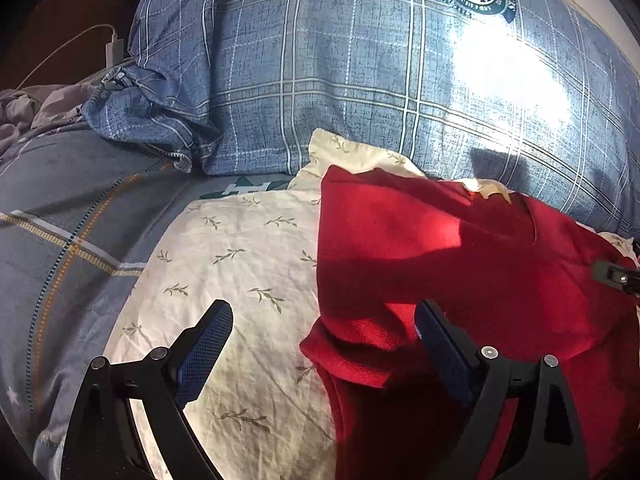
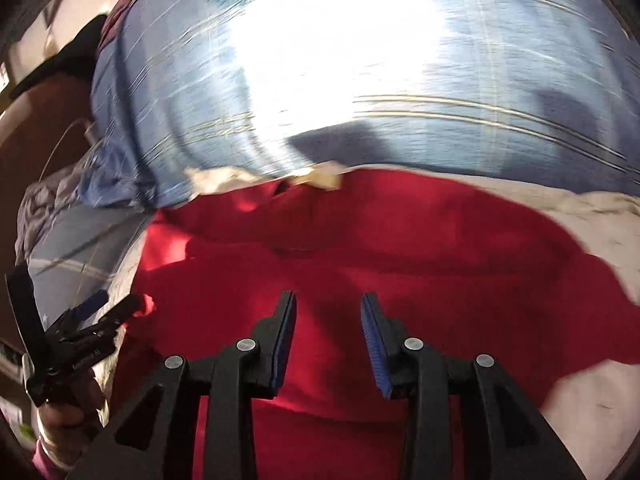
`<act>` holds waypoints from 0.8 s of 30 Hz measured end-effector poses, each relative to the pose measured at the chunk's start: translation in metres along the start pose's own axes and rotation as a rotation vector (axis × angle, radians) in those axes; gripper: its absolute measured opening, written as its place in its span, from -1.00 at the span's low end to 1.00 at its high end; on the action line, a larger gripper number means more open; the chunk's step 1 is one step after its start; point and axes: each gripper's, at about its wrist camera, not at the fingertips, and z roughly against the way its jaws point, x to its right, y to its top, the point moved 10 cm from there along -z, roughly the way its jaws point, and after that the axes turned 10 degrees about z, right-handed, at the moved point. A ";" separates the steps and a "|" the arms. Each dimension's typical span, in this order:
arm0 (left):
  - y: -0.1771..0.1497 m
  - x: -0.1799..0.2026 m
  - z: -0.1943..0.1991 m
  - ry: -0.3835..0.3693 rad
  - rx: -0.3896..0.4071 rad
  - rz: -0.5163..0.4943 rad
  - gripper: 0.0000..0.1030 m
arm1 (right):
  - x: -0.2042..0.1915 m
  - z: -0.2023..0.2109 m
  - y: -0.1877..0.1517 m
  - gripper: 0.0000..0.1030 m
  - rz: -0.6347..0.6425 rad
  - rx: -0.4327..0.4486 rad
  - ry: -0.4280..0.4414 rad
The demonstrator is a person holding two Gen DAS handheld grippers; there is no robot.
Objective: Fold small clothes
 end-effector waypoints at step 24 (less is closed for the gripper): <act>-0.005 0.018 0.017 -0.030 0.004 -0.030 0.79 | 0.019 0.007 -0.049 -0.31 -0.027 -0.048 -0.130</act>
